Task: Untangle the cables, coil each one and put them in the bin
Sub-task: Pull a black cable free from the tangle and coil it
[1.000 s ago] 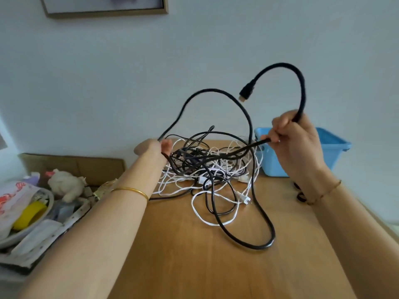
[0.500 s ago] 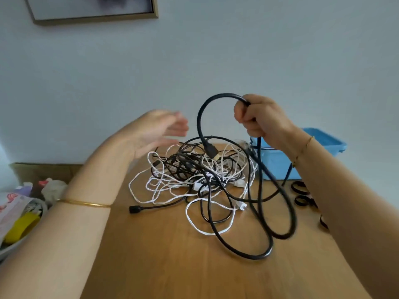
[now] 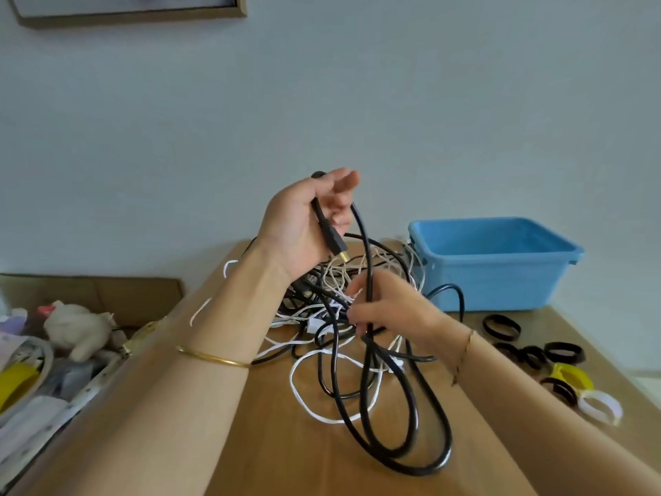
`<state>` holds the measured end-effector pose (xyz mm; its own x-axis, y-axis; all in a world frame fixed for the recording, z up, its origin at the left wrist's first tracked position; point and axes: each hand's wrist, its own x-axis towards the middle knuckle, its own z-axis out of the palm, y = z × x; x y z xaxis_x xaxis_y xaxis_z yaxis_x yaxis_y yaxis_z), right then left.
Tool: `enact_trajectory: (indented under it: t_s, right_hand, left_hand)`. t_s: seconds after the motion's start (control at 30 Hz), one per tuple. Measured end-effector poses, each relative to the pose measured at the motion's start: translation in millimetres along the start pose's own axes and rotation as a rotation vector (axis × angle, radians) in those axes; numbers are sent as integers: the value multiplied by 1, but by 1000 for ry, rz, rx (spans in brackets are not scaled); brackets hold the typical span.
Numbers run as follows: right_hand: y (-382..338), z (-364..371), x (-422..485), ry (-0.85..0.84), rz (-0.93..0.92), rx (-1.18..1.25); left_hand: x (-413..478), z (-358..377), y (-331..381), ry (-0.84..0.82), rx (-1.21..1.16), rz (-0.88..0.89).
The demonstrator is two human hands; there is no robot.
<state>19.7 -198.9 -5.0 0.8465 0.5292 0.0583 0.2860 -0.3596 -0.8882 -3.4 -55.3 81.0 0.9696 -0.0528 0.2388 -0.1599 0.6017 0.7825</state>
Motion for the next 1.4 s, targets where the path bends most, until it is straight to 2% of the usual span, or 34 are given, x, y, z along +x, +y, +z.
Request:
enact_trajectory:
  t_s: [0.1, 0.27, 0.4, 0.5, 0.63, 0.73, 0.77, 0.8, 0.87, 0.97, 1.07, 1.13, 1.23, 1.4]
  right_hand:
    - [2, 9, -9, -138, 20, -55]
    - [-15, 8, -27, -361, 30, -99]
    - [-24, 3, -35, -441, -44, -75]
    - [-18, 4, -35, -473, -32, 34]
    - [-18, 4, -30, -506, -35, 130]
    - [-32, 2, -23, -490, 91, -13]
    - [-33, 0, -23, -500, 63, -25]
    - [-31, -3, -23, -489, -17, 88]
    - [-26, -9, -27, -393, -116, 368]
    - [-23, -20, -22, -193, -80, 536]
    - [-31, -36, -19, -21, -78, 745]
    - [-37, -49, -20, 52, -96, 818]
    - [-46, -60, -21, 171, -117, 682]
    - [-42, -69, -12, 573, -187, 195]
  left_hand:
    - [12, -10, -3, 58, 127, 113]
    - [21, -22, -17, 78, 164, 255]
    - [22, -26, -25, 82, 188, 337]
    - [27, -24, -29, 57, 245, 345]
    - [28, -26, -29, 31, 454, 394]
    - [26, -34, -28, 37, 659, 439]
    - [25, -37, -28, 49, 753, 452]
    - [24, -38, -27, 56, 876, 459]
    - [19, -39, -25, 31, 1170, 436]
    - [11, -39, -19, -29, 1449, 312]
    - [3, -40, -13, -113, 1443, 161]
    - [-5, -39, -11, -240, 1392, 35]
    - [-16, -41, -8, -431, 1240, -153]
    - [-26, -51, -2, -560, 1059, -362]
